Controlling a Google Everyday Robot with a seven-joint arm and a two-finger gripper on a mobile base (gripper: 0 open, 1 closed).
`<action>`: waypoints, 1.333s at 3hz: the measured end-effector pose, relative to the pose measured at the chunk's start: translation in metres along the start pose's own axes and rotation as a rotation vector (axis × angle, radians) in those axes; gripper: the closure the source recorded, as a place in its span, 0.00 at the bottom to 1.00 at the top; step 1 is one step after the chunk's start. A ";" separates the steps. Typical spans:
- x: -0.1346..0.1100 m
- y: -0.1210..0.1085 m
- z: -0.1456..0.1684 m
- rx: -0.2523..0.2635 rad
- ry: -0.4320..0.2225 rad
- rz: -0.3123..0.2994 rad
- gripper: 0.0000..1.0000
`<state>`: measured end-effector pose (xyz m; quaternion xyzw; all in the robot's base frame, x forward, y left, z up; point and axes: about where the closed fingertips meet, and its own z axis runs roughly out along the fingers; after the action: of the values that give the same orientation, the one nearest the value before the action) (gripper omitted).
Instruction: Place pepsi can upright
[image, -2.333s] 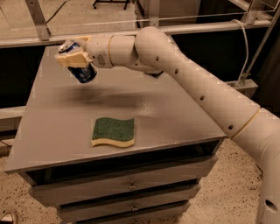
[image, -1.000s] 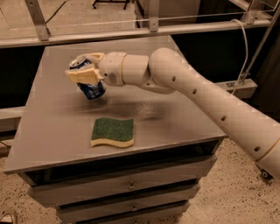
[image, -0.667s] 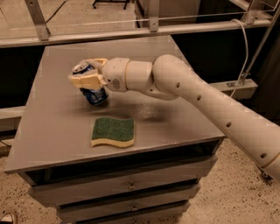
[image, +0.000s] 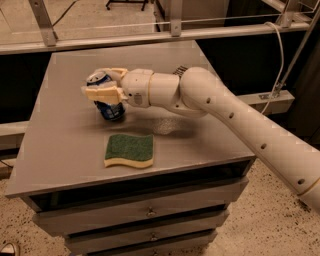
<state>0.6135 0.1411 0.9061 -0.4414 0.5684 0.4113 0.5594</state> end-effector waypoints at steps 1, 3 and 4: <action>-0.001 0.000 -0.002 -0.005 0.000 -0.002 0.00; 0.014 0.008 -0.043 -0.078 0.005 -0.033 0.00; 0.016 0.006 -0.046 -0.083 0.016 -0.037 0.00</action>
Offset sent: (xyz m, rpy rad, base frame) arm -0.0107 -0.0424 -0.0164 -0.0127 -0.0298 0.0958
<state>0.5951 0.0974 0.8914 -0.4779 0.5470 0.4208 0.5435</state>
